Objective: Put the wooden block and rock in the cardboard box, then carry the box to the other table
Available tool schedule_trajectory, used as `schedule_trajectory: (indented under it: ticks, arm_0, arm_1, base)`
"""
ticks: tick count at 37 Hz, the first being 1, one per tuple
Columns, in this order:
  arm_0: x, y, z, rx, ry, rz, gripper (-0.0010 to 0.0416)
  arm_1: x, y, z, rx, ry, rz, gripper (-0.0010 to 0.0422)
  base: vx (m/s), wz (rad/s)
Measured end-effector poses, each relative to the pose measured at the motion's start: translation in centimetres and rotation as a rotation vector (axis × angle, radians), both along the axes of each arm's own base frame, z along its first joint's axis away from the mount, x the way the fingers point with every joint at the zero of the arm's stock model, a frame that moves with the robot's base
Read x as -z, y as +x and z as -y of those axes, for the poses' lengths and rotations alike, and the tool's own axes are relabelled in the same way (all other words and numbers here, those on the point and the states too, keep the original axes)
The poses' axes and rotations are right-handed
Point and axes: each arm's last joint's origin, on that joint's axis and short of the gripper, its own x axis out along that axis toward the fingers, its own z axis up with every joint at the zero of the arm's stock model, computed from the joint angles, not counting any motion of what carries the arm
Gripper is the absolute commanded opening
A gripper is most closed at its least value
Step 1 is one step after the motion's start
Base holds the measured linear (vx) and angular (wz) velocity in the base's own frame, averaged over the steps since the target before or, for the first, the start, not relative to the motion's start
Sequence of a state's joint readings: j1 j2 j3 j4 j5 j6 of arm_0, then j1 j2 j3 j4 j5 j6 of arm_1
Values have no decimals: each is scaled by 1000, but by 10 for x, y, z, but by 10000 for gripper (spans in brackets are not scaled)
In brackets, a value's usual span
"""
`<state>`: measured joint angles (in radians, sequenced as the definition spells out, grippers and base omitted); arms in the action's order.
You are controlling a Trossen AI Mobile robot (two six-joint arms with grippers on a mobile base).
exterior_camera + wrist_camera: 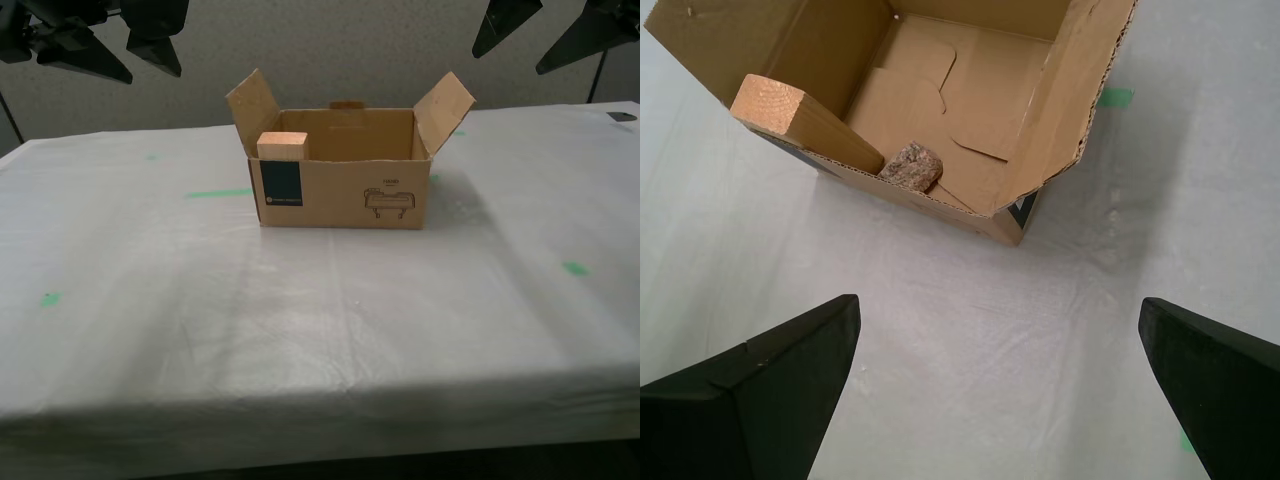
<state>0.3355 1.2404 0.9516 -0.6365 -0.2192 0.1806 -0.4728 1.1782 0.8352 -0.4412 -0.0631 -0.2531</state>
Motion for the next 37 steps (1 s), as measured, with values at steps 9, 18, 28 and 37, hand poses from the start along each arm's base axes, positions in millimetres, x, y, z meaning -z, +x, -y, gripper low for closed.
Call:
schedule_trajectory:
  ticks: [9, 18, 28, 37]
  arm_0:
    - [0, 0, 0, 0, 0, 0, 389]
    - [0, 0, 0, 0, 0, 0, 389]
    - [0, 0, 0, 0, 0, 0, 390]
    - [0, 0, 0, 0, 0, 0, 390]
  arm_1:
    - [0, 0, 0, 0, 0, 0, 268]
    - [0, 0, 0, 0, 0, 0, 268]
    - [0, 0, 0, 0, 0, 0, 268]
    - [0, 0, 0, 0, 0, 0, 268]
  base:
    - [0, 0]
    - [0, 0]
    - [0, 0]
    - [0, 0]
